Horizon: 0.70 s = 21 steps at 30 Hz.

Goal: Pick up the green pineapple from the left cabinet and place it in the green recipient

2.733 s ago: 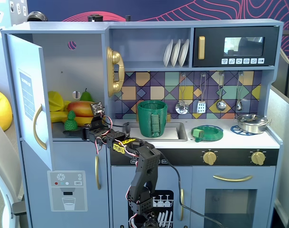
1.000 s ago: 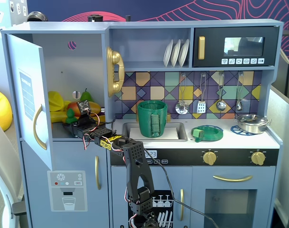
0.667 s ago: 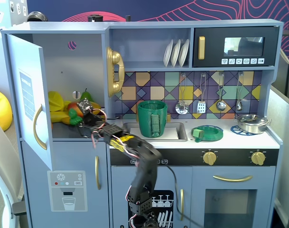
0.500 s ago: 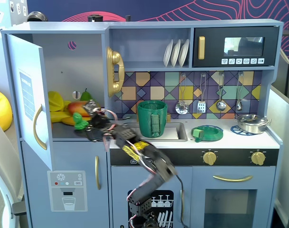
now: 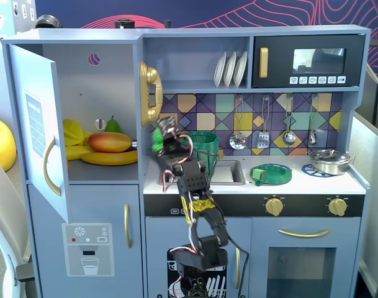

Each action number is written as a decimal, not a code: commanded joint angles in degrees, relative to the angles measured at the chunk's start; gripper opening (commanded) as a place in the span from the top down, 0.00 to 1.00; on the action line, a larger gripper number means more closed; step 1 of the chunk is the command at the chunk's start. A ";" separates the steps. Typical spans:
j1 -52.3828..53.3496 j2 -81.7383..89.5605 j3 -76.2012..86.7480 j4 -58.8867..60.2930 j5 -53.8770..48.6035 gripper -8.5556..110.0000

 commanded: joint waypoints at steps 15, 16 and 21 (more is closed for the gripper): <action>18.28 -51.24 -44.03 -15.82 9.67 0.89; 18.46 -52.91 -44.82 -16.96 9.76 0.89; 19.95 -60.56 -50.89 -16.96 11.34 0.85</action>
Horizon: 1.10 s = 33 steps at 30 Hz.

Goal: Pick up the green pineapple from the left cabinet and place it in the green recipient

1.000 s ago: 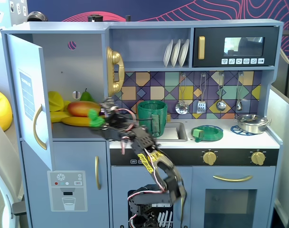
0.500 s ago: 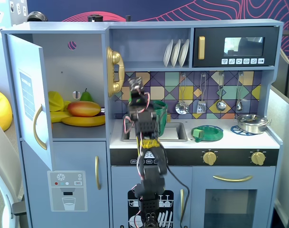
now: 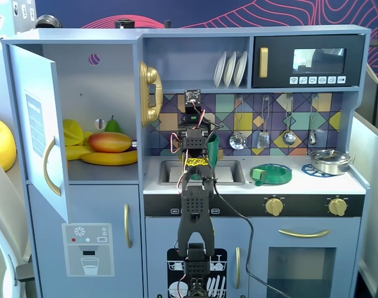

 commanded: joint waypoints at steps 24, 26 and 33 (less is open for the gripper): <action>2.72 26.10 20.57 -2.37 4.48 0.56; 2.64 34.63 30.50 -2.20 3.16 0.55; 0.62 62.49 62.14 10.20 -0.53 0.70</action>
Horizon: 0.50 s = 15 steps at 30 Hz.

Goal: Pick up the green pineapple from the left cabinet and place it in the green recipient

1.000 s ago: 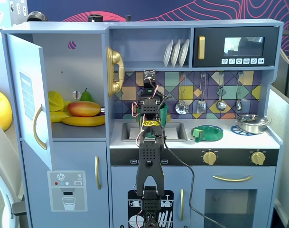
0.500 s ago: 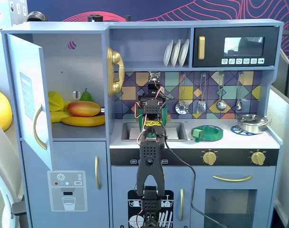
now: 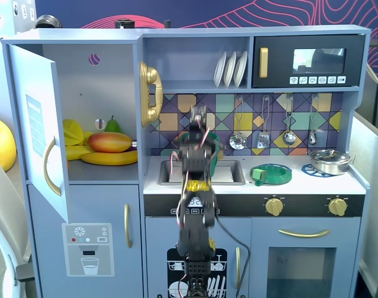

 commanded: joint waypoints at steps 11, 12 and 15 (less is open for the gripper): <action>-3.08 27.69 33.13 28.83 -0.09 0.93; -3.78 28.92 35.77 29.62 0.88 0.93; -4.66 31.46 44.47 29.09 1.76 0.93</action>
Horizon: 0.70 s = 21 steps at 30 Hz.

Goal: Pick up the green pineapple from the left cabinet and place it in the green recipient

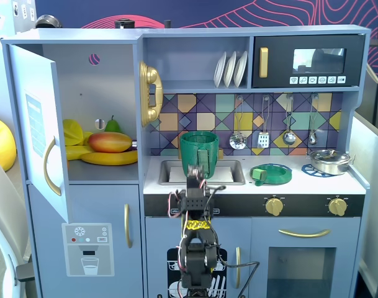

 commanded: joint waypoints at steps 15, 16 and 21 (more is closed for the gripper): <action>-3.08 12.13 26.28 0.53 9.14 0.93; -3.08 12.13 26.28 3.16 8.79 0.93; -3.25 12.13 26.28 15.64 11.16 0.93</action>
